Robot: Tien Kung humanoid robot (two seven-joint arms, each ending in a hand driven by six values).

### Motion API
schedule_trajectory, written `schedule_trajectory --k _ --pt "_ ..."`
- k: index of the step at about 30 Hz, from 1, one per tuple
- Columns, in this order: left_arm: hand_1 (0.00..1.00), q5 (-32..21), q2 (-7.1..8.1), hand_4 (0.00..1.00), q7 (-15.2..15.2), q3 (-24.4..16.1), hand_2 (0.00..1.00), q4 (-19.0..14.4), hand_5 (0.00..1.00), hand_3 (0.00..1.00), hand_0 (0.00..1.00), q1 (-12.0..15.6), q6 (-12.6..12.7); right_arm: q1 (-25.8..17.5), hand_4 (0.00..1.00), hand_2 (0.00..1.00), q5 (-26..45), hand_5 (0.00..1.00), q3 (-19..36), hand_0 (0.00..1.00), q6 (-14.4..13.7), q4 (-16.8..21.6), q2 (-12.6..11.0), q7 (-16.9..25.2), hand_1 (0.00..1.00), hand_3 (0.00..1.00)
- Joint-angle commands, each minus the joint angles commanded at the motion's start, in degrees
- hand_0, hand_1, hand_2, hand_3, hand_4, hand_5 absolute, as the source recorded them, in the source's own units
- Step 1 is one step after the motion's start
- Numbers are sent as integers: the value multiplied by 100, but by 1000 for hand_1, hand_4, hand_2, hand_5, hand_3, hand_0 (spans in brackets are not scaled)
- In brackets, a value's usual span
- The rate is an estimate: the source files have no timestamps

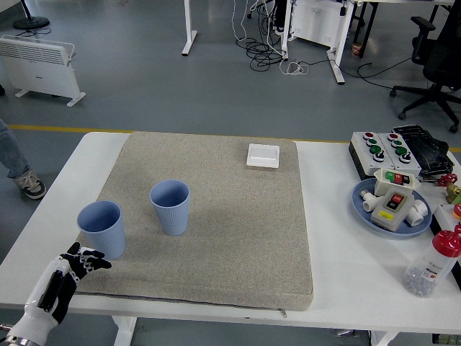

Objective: Push cup pick cup insert cup

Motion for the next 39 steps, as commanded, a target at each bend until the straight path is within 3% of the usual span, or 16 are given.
schedule_trajectory --k 8,24,39 --pt "532 397 -81 554 52 127 511 284 998 511 633 -329 77 14 126 649 13 474 10 725 -3 0 4 1 648 579" --pt "534 788 18 564 113 237 513 662 998 521 655 -685 174 22 126 649 20 474 18 725 -4 0 9 7 648 579" --pt "539 966 152 563 173 229 515 908 998 520 664 -857 175 22 126 650 30 474 22 725 -7 0 17 8 648 579"
